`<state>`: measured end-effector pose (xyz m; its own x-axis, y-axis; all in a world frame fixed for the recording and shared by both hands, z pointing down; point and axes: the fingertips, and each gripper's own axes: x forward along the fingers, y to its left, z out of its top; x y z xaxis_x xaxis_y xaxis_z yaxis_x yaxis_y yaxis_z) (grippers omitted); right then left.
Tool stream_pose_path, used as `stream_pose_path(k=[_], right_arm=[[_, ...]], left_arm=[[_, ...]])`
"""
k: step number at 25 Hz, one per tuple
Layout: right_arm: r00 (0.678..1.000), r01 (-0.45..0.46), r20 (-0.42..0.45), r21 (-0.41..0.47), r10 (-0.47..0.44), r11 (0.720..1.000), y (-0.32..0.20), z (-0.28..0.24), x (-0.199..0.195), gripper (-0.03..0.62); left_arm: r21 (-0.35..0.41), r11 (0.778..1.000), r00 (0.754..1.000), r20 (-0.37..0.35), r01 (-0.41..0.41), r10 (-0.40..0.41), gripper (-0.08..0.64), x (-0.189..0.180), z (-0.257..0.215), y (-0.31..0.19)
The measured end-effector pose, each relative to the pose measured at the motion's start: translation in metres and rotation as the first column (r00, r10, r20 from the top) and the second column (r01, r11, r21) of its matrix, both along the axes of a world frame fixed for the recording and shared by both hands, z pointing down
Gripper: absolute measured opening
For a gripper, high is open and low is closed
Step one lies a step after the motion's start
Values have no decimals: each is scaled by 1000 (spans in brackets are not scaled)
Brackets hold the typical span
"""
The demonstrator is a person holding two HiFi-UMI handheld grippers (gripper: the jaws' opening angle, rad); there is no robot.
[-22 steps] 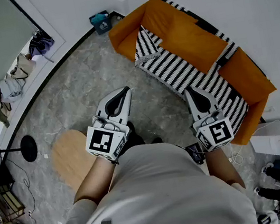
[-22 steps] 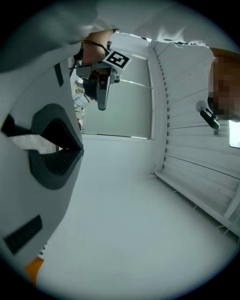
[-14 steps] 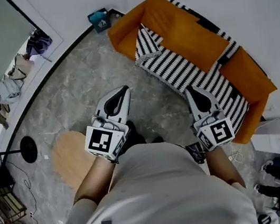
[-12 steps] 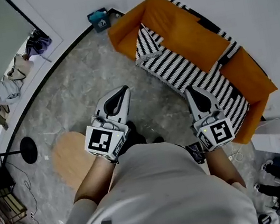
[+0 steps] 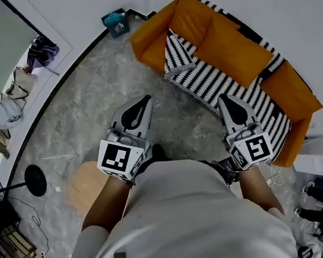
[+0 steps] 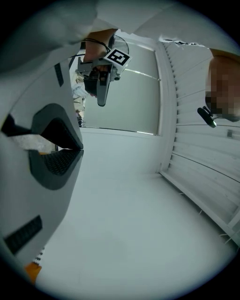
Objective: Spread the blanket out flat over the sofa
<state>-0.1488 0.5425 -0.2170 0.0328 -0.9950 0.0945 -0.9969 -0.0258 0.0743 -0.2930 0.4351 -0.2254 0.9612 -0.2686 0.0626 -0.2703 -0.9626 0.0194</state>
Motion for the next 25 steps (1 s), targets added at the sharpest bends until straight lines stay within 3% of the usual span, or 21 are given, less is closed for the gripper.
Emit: stream_pose_path(k=[13, 20, 25], right_arm=[[996, -75, 48, -44, 77, 996, -75, 20, 25, 28], [992, -72, 96, -74, 78, 995, -113, 53, 75, 28], [991, -57, 114, -127, 71, 990, -152, 79, 134, 28]], left_arm=[[-43, 997, 997, 34, -67, 69, 6, 25, 18, -86], [-66, 996, 996, 64, -52, 57, 6, 67, 38, -125], [-96, 995, 994, 100, -31, 41, 6, 118, 57, -164]])
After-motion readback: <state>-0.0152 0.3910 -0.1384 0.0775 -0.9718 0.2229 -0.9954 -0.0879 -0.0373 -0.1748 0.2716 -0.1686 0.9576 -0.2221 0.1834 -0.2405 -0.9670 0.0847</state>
